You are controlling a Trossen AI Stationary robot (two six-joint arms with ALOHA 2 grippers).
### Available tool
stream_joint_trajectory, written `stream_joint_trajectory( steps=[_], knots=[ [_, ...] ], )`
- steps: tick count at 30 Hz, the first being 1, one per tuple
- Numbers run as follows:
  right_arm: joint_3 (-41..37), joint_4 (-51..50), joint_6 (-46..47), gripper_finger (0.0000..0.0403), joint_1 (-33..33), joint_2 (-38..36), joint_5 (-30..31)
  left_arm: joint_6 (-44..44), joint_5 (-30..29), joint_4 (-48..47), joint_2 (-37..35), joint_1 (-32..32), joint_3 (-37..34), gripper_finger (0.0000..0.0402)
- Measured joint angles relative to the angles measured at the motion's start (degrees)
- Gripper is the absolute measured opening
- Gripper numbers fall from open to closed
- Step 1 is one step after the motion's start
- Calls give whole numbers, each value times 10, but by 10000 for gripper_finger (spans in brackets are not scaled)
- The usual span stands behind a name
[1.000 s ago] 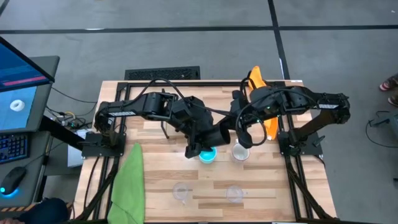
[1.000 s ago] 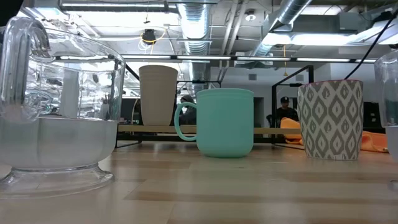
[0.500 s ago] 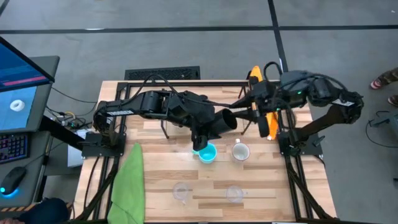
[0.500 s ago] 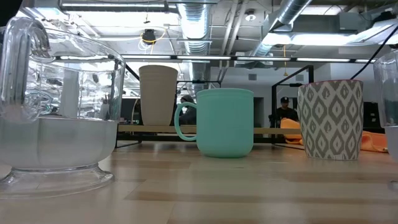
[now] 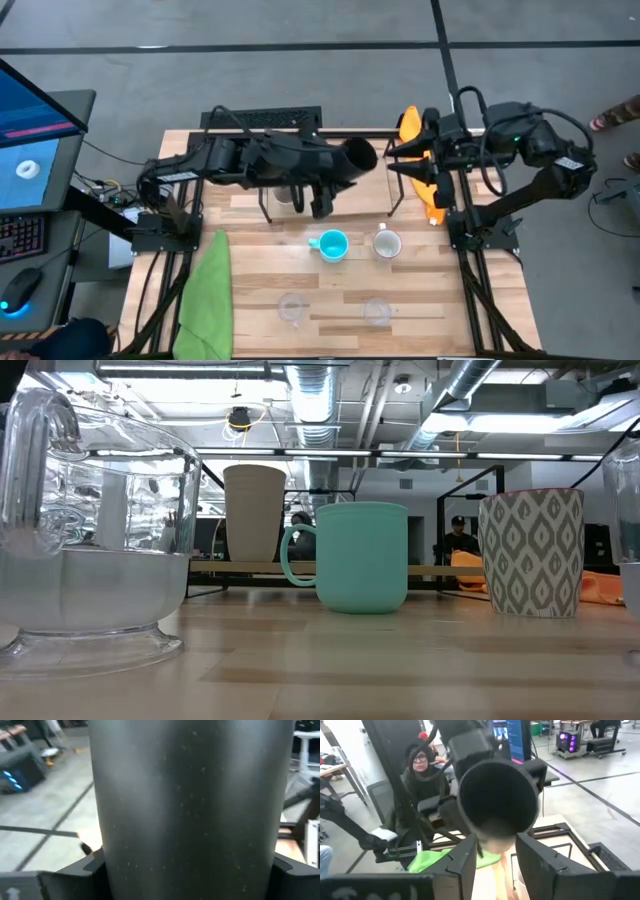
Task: Stack small to large cups/mugs on shelf
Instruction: Put the black cup on the shelf
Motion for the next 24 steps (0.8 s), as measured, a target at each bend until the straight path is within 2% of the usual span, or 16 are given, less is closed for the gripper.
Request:
stream_joint_trajectory(
  steps=[4,10,15,20,24],
  knots=[
    [0,-1,5,160,-9,17,20,13,1,10,-2,12,0,282],
    [0,-17,15,166,-30,33,19,39,4,11,-14,36,-1,282],
    [0,-33,21,165,-36,25,16,47,15,32,-81,78,0,282],
    [1,-29,20,162,-47,16,18,84,46,42,-135,91,-5,282],
    [0,-31,20,162,-62,20,19,85,58,42,-194,102,-69,282]
  ],
)
